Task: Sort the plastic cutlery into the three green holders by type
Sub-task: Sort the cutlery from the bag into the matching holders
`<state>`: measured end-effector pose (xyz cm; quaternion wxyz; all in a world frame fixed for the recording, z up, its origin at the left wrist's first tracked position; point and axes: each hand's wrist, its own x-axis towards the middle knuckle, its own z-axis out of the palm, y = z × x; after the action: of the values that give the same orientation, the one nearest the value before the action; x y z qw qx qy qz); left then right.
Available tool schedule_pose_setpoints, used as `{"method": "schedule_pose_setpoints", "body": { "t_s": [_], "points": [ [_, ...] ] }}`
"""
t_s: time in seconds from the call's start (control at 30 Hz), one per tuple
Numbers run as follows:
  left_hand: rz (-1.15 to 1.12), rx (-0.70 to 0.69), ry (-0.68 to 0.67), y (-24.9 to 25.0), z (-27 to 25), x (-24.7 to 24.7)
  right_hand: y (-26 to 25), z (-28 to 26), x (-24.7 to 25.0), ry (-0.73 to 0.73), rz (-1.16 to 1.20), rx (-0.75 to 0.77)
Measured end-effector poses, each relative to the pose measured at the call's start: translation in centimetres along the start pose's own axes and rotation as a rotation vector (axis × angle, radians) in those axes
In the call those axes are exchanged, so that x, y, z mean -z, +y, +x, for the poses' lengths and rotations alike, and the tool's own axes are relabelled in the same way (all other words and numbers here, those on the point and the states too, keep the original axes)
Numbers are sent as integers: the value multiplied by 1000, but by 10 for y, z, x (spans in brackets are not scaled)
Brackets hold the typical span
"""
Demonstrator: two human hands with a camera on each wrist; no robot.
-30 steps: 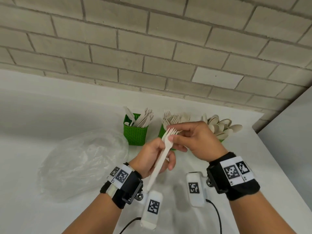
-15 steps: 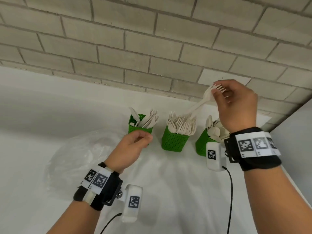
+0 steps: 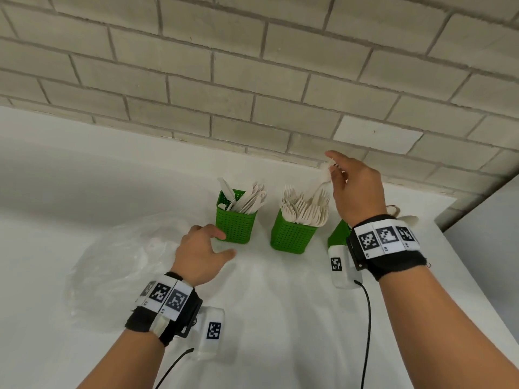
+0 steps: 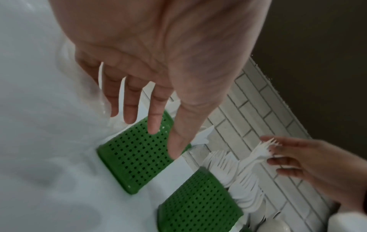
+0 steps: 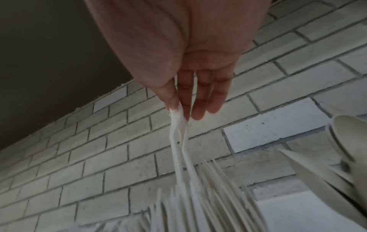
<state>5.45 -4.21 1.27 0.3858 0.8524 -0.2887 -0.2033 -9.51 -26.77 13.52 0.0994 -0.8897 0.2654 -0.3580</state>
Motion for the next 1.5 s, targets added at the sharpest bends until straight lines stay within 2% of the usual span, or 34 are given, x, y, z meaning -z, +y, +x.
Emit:
{"method": "schedule_pose_setpoints", "body": {
  "t_s": [0.07,0.13,0.2,0.33,0.43,0.6,0.73,0.8,0.9,0.97,1.0,1.1,1.23,1.27,1.3,1.33,1.43,1.47,1.5],
  "points": [
    [131,32,-49,-1,-2,-3,-1,3,2,-9,1,23],
    [188,40,-86,-2,-3,-8,-3,6,6,50,15,54],
    [181,39,-99,-5,-4,-10,-5,3,5,71,61,60],
    [111,36,-98,-7,-1,-9,-2,-3,-3,-57,131,-36],
    [91,23,-106,-10,0,-9,1,2,6,-12,246,-39],
    [82,3,-102,-13,2,-12,6,1,-4,-75,-7,50],
    [65,-1,-97,-15,3,-13,7,3,2,-60,-90,94],
    [70,-2,-100,-16,3,-14,3,0,-1,-189,-137,86],
    [86,-11,-106,-16,3,-16,-4,-7,-10,-487,-295,-3],
    [90,-10,-109,-16,3,-17,-8,-8,-11,-600,-346,-61],
    [91,-9,-111,-17,3,-18,-9,-8,-10,-621,-340,-80],
    [89,-15,-109,-16,2,-18,-13,-14,-11,-562,-230,-60],
    [138,-13,-111,-16,-2,-18,-11,-31,-27,-774,-347,22],
    [156,-19,-114,-15,-3,-18,-10,-32,-29,-779,-356,15],
    [175,-29,-118,-15,-5,-17,-11,-32,-28,-731,-333,13],
    [192,-37,-125,-15,-7,-16,-15,-32,-26,-625,-291,29],
    [193,-34,-135,-14,-13,-9,-40,-42,-22,-190,-9,154],
    [170,-38,-133,-14,-16,-4,-50,-50,-24,-137,110,190],
    [126,-52,-128,-12,-18,1,-59,-60,-29,-174,201,202]
  ]
}}
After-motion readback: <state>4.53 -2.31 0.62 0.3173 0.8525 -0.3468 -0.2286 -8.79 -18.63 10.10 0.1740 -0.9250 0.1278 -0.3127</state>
